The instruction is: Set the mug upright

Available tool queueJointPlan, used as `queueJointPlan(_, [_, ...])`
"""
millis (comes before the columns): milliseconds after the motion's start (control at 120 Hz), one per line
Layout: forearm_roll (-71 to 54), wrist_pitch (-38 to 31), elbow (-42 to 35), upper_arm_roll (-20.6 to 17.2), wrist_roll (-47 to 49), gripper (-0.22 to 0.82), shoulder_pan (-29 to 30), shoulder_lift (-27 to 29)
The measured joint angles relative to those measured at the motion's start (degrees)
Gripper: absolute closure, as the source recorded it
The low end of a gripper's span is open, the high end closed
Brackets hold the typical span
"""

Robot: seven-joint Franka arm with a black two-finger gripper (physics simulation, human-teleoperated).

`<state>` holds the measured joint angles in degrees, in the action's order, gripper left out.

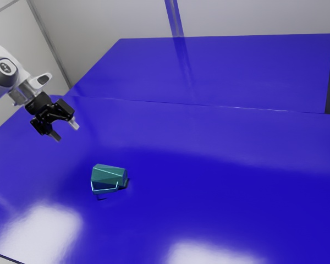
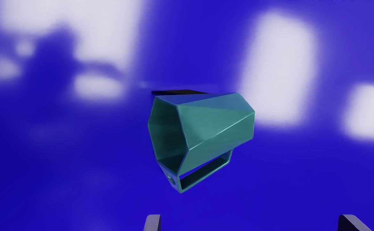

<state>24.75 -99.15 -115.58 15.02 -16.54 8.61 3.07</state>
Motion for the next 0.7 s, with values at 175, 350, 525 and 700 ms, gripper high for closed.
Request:
queueJointPlan(175, [3.14, -5.69, -4.97, 0.27, -0.95, 0.0, -5.15, 0.42])
queueJointPlan(350, [7.71, -12.54, -11.6, 0.34, -2.15, 0.0, -4.39, 0.87])
queueJointPlan(525, [11.59, -17.07, -14.96, 0.36, -3.73, 0.0, -2.78, -0.43])
queueJointPlan(700, [14.45, -19.79, -16.85, 0.36, -5.11, 0.0, -1.31, -1.98])
